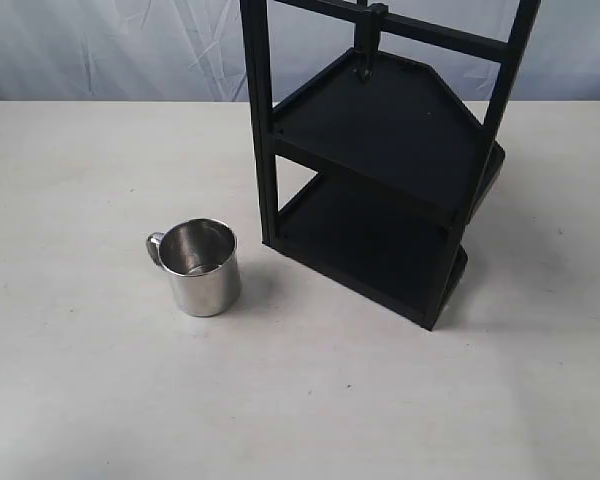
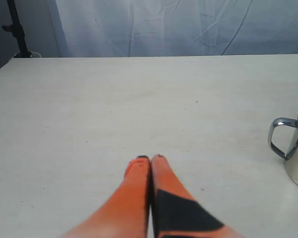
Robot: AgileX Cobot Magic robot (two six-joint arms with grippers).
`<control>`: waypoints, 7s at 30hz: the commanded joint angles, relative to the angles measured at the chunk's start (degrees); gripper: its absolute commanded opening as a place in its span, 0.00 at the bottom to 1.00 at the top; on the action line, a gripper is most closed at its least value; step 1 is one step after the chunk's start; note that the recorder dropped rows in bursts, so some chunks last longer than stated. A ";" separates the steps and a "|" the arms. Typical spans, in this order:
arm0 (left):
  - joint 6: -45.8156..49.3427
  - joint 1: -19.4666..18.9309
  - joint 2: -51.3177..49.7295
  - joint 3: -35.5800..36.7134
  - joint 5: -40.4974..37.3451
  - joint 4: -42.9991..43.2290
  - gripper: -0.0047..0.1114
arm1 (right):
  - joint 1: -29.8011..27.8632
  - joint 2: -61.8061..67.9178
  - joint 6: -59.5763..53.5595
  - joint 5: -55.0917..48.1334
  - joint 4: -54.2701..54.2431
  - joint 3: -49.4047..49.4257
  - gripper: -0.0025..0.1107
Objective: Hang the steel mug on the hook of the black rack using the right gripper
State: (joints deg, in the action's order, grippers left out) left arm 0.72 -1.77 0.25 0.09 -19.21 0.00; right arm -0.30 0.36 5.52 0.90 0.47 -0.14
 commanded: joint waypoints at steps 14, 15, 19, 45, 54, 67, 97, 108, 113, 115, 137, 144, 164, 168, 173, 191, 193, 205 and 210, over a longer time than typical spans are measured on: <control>-0.31 0.28 -0.25 -0.09 0.43 0.00 0.04 | -0.29 -0.36 34.18 27.09 -29.03 0.14 0.02; -0.31 0.28 -0.25 -0.09 0.43 0.00 0.04 | -0.29 -0.36 37.80 26.75 -29.03 0.14 0.02; -0.31 0.28 -0.25 -0.09 0.43 0.00 0.04 | -0.29 -0.36 49.24 26.49 -27.44 0.14 0.02; -0.31 0.28 -0.25 -0.09 0.43 0.00 0.04 | 43.69 95.05 102.51 27.90 99.48 -57.50 0.02; -0.31 0.28 -0.25 -0.09 0.43 0.00 0.04 | 51.62 96.11 88.90 -2.02 99.48 -58.44 0.41; -0.31 0.28 -0.25 -0.09 0.43 0.00 0.04 | 48.91 99.40 79.38 -2.19 99.48 -61.52 0.39; -0.31 0.28 -0.25 -0.09 0.43 0.00 0.04 | 54.91 102.14 -3.52 -50.15 13.35 -76.36 0.13; -0.31 0.28 -0.25 -0.09 0.43 0.00 0.04 | 52.26 106.86 -6.79 -42.22 15.80 -82.42 0.35; -0.31 0.28 -0.25 -0.09 0.43 0.00 0.04 | 51.67 114.41 -6.79 -44.53 16.41 -86.52 0.52; -0.31 0.28 -0.25 -0.09 0.43 0.00 0.04 | 51.67 116.60 -6.79 -44.94 15.74 -87.99 0.52; -0.31 0.28 -0.25 -0.09 0.43 0.00 0.04 | 51.67 125.06 -4.46 -42.46 22.03 -90.50 0.04; -0.31 0.28 -0.25 -0.09 0.43 0.00 0.04 | 52.30 118.14 5.06 -40.48 20.09 -88.48 0.02; -0.31 0.28 -0.25 -0.09 0.43 0.00 0.04 | 50.42 73.93 -4.52 18.47 -4.17 -28.54 0.02; -0.31 0.28 -0.25 -0.09 0.43 0.00 0.04 | 50.05 73.93 -23.37 27.87 -22.14 -26.44 0.01; -0.31 0.28 -0.25 -0.09 0.43 0.00 0.04 | 50.05 73.93 -24.38 31.16 -19.53 -26.38 0.01; -0.31 0.28 -0.25 -0.09 0.43 0.00 0.04 | 50.03 70.32 -31.03 36.00 -32.39 -26.38 0.01; -0.31 0.28 -0.25 -0.09 0.43 0.00 0.04 | 50.03 71.44 -31.03 35.09 -33.19 -26.38 0.01; -0.31 0.28 -0.25 -0.09 0.43 0.00 0.04 | 50.03 73.97 -29.57 34.15 -21.93 -26.38 0.01; -0.31 0.28 -0.25 -0.09 0.43 0.00 0.04 | 50.03 70.62 -28.67 39.76 -25.62 -26.38 0.01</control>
State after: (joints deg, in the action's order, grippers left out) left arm 0.72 -1.77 0.25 0.09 -19.21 0.00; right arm 49.96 72.75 -23.30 36.30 -22.63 -26.53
